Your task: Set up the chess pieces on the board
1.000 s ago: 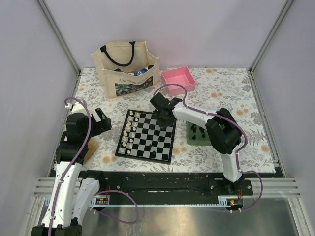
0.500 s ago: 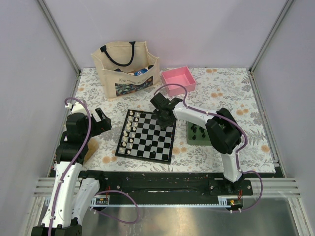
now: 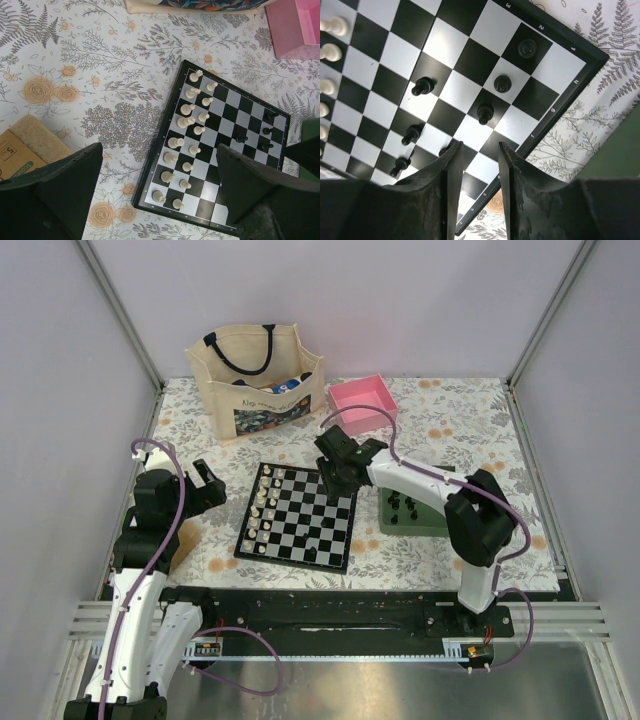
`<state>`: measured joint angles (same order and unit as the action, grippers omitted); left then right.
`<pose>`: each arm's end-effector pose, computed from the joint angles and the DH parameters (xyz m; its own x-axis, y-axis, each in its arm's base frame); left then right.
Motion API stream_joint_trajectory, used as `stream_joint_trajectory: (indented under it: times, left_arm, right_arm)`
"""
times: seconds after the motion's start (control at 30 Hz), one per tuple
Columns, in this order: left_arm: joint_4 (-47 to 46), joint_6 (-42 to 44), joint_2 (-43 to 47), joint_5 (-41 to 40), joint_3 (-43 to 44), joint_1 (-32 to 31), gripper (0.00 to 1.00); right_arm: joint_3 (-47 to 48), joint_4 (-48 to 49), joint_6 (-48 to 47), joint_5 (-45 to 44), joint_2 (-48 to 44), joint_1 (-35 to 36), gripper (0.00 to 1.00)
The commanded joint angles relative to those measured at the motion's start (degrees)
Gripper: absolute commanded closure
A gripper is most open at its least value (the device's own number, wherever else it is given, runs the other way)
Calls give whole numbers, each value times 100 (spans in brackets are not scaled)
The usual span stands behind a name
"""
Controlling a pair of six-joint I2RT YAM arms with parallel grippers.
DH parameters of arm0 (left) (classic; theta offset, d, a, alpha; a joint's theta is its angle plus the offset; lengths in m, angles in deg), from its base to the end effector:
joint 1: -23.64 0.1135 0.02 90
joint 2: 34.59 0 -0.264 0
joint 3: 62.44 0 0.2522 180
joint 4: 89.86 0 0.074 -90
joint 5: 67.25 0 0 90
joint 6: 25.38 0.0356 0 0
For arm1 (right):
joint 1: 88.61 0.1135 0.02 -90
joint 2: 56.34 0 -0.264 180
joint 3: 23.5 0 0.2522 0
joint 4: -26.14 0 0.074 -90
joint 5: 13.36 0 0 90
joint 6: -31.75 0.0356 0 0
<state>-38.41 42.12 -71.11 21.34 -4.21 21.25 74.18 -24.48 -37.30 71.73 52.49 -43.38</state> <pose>0.1372 -0.0049 0.3095 -0.4657 -0.3635 -0.8069 -0.1709 0.9315 -0.3210 0.2870 0.2850 0.2182 -0.8222 -0.3230 -0.4687 -0.4121 0.9058 0.0987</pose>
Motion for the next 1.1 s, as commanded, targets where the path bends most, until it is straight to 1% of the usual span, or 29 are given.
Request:
stream_joint_trajectory:
  times: [0.0,0.2,0.37,0.4,0.57,0.8,0.9,0.97,1.0,1.07]
  left_arm:
    - [-227,-17,-31,106,0,37,1]
    - [-227,-9,-14,115,0,46,1]
    - [-227,-17,-23,115,-8,46,1]
    - [-227,-17,-23,115,-8,46,1]
    - [-227,-17,-14,115,-8,46,1]
    - [-227,-26,-31,115,0,72,1]
    - [-236,-26,-40,115,0,64,1]
    - [-227,-26,-40,255,-8,81,1]
    - [-236,-26,-40,255,0,64,1]
    - [-227,-26,-40,255,0,81,1]
  right_arm:
    - [-305,294,260,121,-609,108,57]
    - [-464,399,436,455,-487,424,54]
    - [-499,461,550,473,-293,557,54]
    - [-499,461,551,656,-267,574,54]
    - [-543,434,533,640,-161,662,54]
    - [-526,311,472,526,-21,662,57]
    - [-517,302,436,526,23,662,60]
    - [-508,302,393,526,32,662,62]
    - [-508,302,401,361,24,662,63]
    - [-491,294,384,324,32,662,65]
